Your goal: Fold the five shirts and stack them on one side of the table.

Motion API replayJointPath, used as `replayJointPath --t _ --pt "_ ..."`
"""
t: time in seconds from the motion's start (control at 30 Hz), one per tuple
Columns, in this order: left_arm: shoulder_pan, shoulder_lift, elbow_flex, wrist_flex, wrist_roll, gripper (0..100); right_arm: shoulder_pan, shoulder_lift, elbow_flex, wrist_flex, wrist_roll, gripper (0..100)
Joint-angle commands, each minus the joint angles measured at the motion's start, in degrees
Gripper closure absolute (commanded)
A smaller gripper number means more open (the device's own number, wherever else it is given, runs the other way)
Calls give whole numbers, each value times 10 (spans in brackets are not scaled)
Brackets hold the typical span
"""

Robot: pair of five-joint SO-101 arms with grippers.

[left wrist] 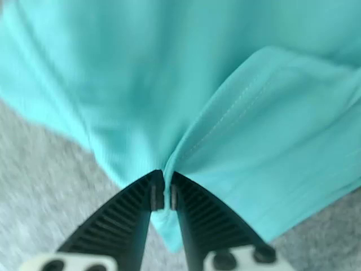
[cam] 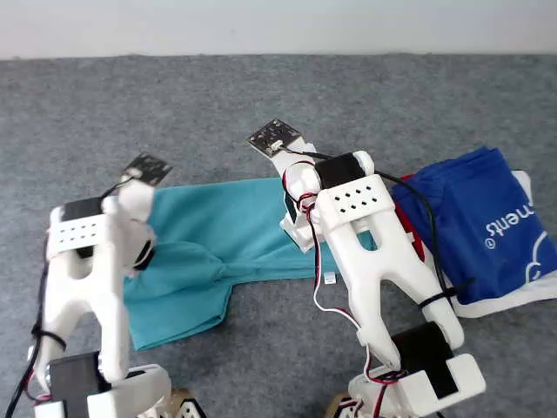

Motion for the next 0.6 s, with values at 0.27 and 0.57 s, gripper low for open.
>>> replayJointPath --t 0.27,0.57 --pt "68 -11 -28 -69 -8 975 4 -22 -3 5 3 790" --pt "67 -10 -19 -105 -7 902 3 -22 -3 5 3 790"
